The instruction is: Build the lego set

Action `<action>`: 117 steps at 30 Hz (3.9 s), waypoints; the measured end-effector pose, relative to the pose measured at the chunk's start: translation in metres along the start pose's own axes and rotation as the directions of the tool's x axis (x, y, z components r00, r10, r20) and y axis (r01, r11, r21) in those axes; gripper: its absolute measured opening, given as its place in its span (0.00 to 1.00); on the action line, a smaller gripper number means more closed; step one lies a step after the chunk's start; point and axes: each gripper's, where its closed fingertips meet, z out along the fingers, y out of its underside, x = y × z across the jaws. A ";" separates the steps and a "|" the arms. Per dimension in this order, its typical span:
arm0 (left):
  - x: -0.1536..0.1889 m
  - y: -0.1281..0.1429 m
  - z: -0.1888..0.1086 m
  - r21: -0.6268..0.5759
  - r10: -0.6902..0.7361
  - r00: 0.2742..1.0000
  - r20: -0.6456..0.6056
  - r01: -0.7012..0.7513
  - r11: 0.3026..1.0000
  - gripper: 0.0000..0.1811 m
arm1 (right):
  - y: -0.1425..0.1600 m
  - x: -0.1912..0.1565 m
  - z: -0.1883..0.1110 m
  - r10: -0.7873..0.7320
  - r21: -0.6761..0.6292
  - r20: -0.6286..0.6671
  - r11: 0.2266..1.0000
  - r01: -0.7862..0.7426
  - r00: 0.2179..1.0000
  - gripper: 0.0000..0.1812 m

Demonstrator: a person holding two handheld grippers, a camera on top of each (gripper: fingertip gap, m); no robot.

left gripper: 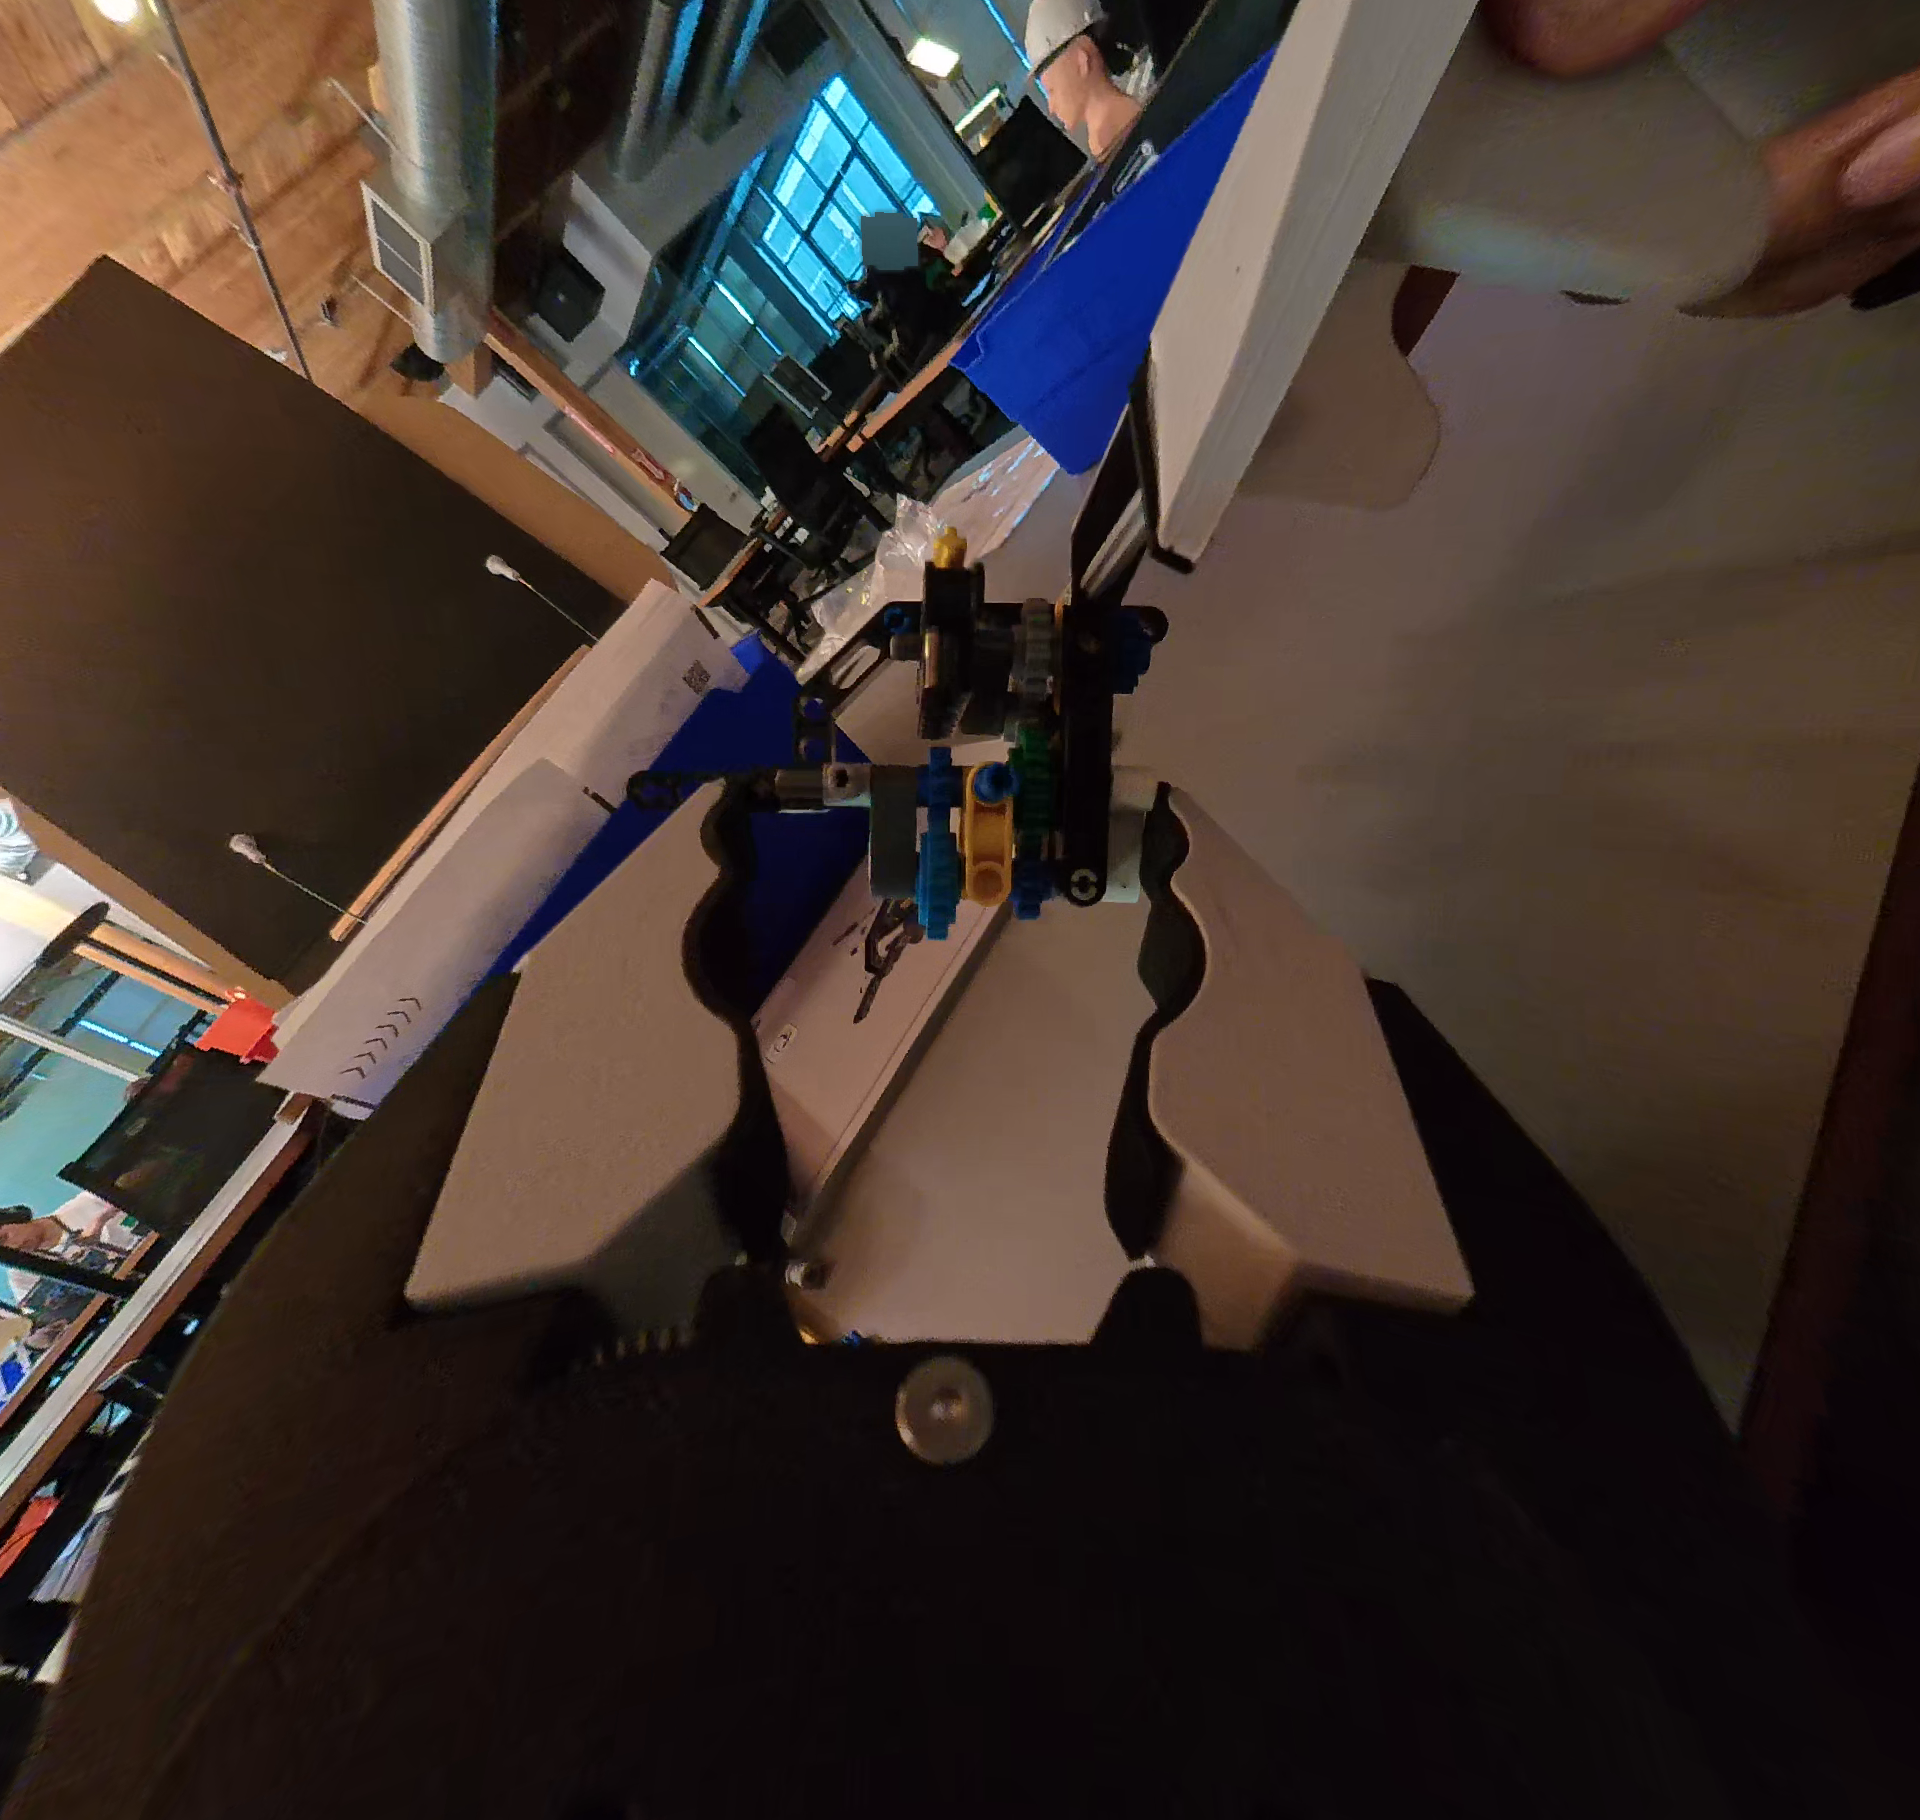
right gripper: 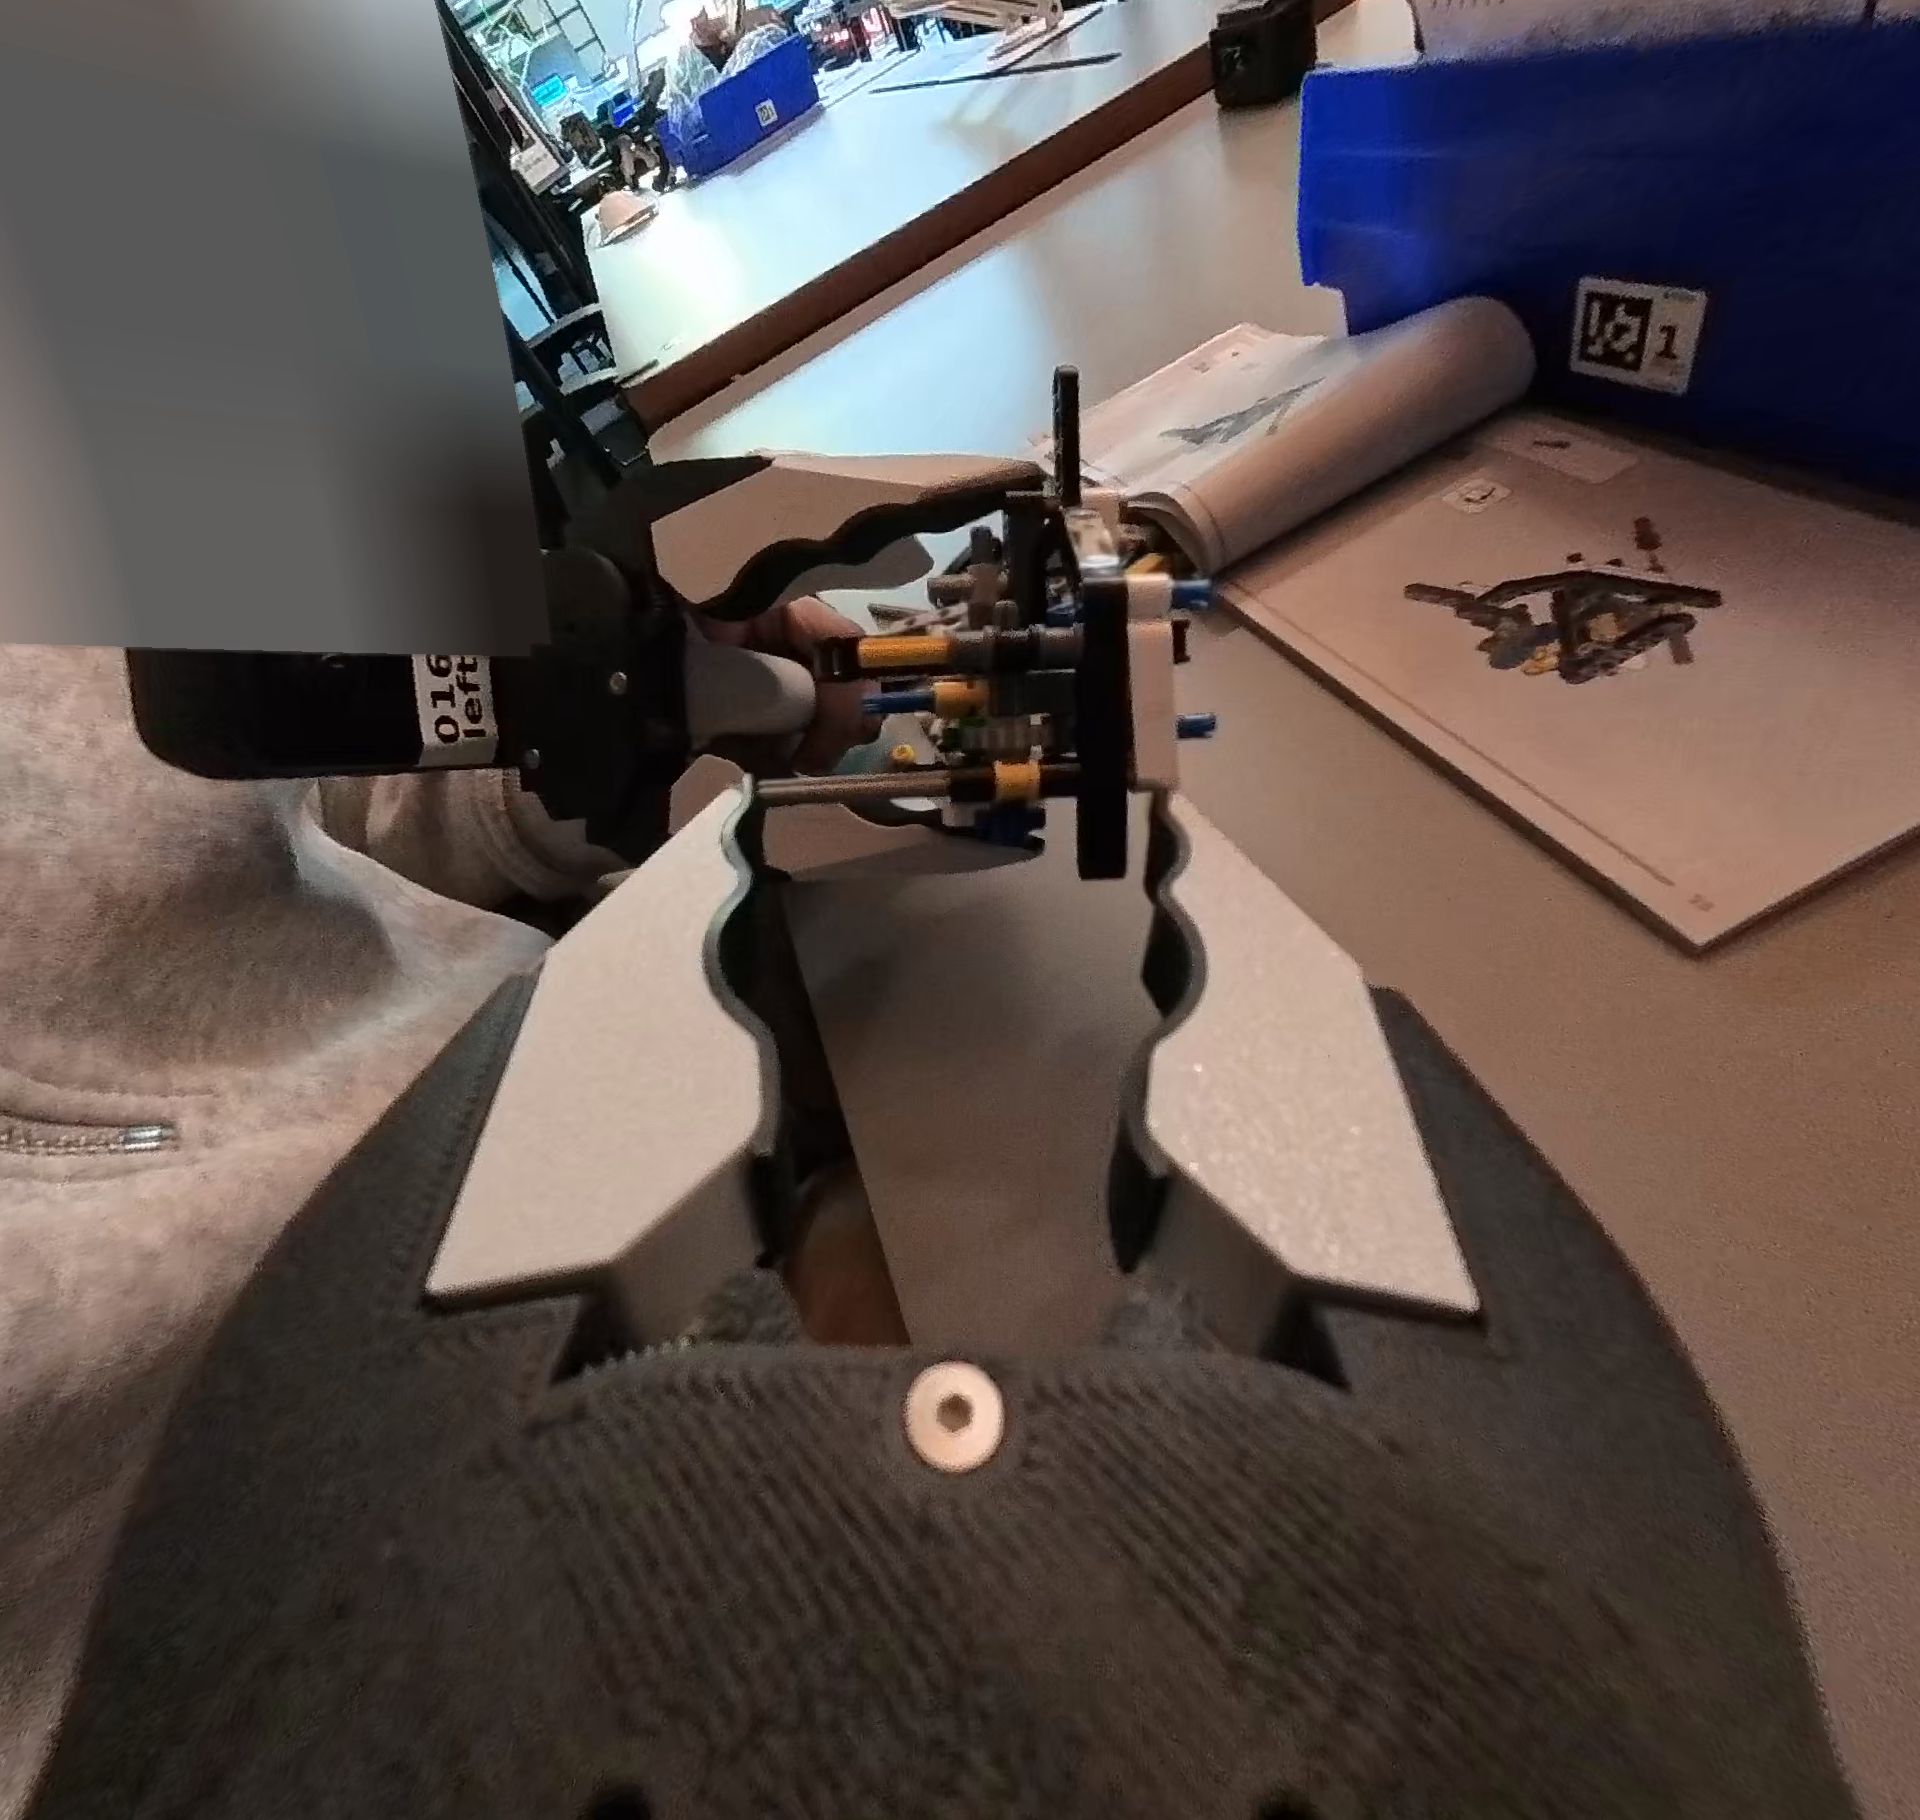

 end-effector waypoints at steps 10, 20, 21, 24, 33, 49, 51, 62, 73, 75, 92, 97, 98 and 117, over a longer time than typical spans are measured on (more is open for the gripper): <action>0.001 -0.007 -0.003 0.037 0.018 1.000 0.005 -0.018 0.999 0.41 | -0.003 -0.005 0.001 -0.073 0.006 -0.013 0.997 0.073 0.997 0.44; 0.004 -0.007 -0.003 0.039 0.017 1.000 -0.010 -0.016 0.999 0.41 | 0.001 -0.005 0.000 -0.040 -0.022 -0.005 0.999 0.040 0.999 0.44; 0.003 -0.007 -0.003 0.039 0.014 1.000 -0.008 -0.014 0.999 0.41 | 0.000 -0.005 0.000 -0.045 -0.023 -0.008 0.999 0.045 0.999 0.43; 0.003 -0.007 -0.003 0.038 0.014 1.000 -0.008 -0.014 0.999 0.41 | 0.001 -0.005 0.000 -0.050 -0.034 -0.013 0.998 0.050 0.999 0.42; 0.003 -0.006 -0.002 0.032 0.014 1.000 -0.010 -0.014 0.999 0.41 | 0.002 -0.005 0.001 -0.053 -0.040 -0.021 0.998 0.053 0.998 0.42; 0.002 -0.006 -0.002 0.032 0.002 1.000 -0.007 -0.002 0.999 0.41 | 0.000 -0.004 0.001 -0.081 -0.045 -0.051 0.996 0.078 0.995 0.40; 0.002 -0.006 -0.002 0.029 0.004 1.000 -0.007 -0.004 1.000 0.41 | 0.001 -0.003 0.001 -0.080 -0.047 -0.052 0.996 0.078 0.995 0.40; -0.004 -0.007 -0.003 0.046 -0.017 1.000 0.012 0.016 0.999 0.41 | -0.009 -0.004 0.001 -0.086 0.038 -0.058 0.995 0.088 0.995 0.41; -0.002 -0.010 -0.004 0.060 -0.001 1.000 0.015 0.000 0.998 0.41 | -0.005 -0.007 0.002 -0.006 0.047 0.028 0.999 0.004 1.000 0.41; -0.002 -0.010 -0.004 0.060 0.000 1.000 0.014 -0.001 0.998 0.41 | -0.005 -0.007 0.002 -0.014 0.047 0.023 0.999 0.013 1.000 0.41; 0.001 -0.010 -0.004 0.056 0.006 1.000 0.006 -0.007 0.998 0.41 | -0.003 -0.007 0.001 -0.039 0.003 -0.017 0.999 0.039 0.999 0.41; 0.002 -0.010 -0.004 0.052 0.005 1.000 0.000 -0.005 0.999 0.41 | -0.002 -0.007 0.001 -0.041 -0.004 -0.021 0.999 0.041 0.999 0.41; 0.001 -0.010 -0.005 0.054 0.001 1.000 0.000 -0.001 0.999 0.41 | -0.003 -0.007 0.002 -0.044 -0.003 -0.024 0.999 0.043 0.999 0.41; -0.002 -0.011 -0.006 0.058 0.007 1.000 0.022 -0.008 0.998 0.41 | -0.005 -0.006 0.002 0.030 0.047 0.023 0.998 -0.032 0.999 0.41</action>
